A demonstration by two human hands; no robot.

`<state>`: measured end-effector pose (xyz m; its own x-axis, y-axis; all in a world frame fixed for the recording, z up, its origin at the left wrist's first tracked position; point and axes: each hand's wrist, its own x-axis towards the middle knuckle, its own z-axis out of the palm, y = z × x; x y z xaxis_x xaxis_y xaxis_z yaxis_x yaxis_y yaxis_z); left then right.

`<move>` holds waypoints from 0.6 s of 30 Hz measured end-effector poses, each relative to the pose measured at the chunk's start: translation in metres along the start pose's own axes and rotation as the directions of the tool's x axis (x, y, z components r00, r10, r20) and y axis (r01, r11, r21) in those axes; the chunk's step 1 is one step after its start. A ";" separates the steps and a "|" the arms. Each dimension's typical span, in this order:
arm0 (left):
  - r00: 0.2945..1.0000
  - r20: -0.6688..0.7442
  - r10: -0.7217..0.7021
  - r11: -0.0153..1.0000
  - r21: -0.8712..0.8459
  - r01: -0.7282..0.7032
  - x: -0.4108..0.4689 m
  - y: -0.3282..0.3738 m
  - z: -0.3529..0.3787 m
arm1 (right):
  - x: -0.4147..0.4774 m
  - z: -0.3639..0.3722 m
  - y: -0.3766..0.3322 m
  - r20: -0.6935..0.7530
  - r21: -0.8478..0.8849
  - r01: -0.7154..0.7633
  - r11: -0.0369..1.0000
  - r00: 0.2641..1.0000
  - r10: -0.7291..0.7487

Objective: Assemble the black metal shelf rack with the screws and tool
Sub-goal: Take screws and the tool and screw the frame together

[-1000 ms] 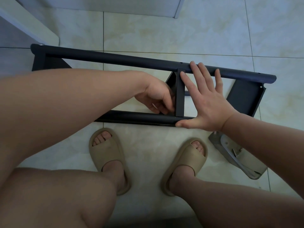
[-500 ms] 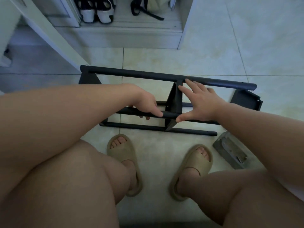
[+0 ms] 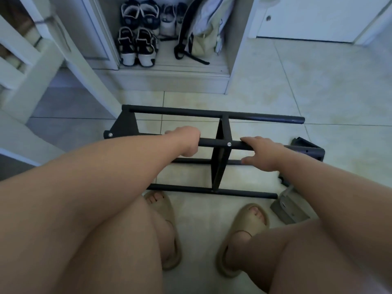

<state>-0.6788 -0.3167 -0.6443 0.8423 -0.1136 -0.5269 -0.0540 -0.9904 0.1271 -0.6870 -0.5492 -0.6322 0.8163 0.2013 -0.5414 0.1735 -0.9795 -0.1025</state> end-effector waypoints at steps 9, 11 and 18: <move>0.959 -0.280 -0.029 0.999 -0.049 0.016 0.040 -0.019 0.009 | 0.052 0.013 0.007 -0.204 0.028 0.044 0.999 0.978 -0.038; 0.939 -0.342 -0.034 0.999 -0.044 0.020 0.064 -0.026 0.005 | 0.080 0.012 0.009 -0.270 0.022 0.063 0.998 0.961 -0.055; 0.900 -0.421 -0.118 0.993 -0.051 0.106 0.179 -0.047 -0.005 | 0.206 0.000 0.020 -0.345 -0.014 0.113 0.994 0.932 -0.111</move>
<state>-0.5225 -0.2904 -0.7408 0.9897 0.0473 -0.1354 0.0629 -0.9915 0.1135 -0.5154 -0.5272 -0.7455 0.9316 0.2997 -0.2057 0.2723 -0.9502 -0.1512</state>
